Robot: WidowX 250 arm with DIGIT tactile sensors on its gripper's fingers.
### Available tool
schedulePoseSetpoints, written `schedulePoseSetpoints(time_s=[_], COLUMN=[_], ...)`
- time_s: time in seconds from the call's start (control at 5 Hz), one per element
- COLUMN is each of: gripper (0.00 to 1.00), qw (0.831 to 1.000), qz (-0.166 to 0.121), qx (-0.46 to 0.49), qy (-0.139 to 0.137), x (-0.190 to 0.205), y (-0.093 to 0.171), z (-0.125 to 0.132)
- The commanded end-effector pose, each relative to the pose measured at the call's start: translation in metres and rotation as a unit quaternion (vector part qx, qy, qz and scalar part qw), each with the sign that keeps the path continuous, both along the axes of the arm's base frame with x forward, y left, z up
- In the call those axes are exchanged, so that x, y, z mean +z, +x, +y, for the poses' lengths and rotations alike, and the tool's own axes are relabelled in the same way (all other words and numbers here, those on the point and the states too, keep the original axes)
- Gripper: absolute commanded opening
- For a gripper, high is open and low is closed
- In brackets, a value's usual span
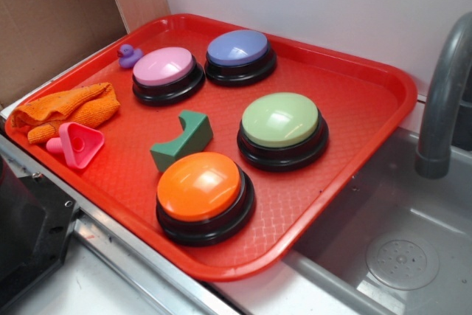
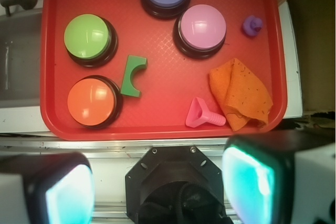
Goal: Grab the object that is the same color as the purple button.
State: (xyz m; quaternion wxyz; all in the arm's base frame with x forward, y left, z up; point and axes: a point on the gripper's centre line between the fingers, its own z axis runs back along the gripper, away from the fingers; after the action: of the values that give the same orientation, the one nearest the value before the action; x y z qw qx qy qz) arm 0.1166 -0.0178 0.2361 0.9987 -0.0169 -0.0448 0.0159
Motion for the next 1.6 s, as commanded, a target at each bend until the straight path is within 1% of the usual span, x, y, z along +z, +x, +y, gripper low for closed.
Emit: schedulePoseSetpoints(time_s=[0.0,0.2,0.4,0.6,0.8,1.0,1.2,1.4], gripper=[1.00,1.00,1.00,1.00,1.00,1.00,1.00,1.00], qw=[1.000,0.997,0.985,0.975,0.941,0.894,0.868,0.831], qz=[0.000,-0.001,0.000,0.007,-0.016,-0.058,-0.077,-0.086], qx=[0.000,0.071,0.168,0.218,0.338,0.445,0.490,0.550], qy=[0.000,-0.014,-0.025,-0.035,-0.001,-0.002,-0.009,0.006], x=[0.000,-0.013,-0.034,-0.051,-0.080,-0.101,-0.123,-0.159], y=[0.000,0.016,0.038,0.055,0.077,0.090,0.105,0.121], z=[0.000,0.018,0.047,0.066,0.113,0.143,0.163,0.188])
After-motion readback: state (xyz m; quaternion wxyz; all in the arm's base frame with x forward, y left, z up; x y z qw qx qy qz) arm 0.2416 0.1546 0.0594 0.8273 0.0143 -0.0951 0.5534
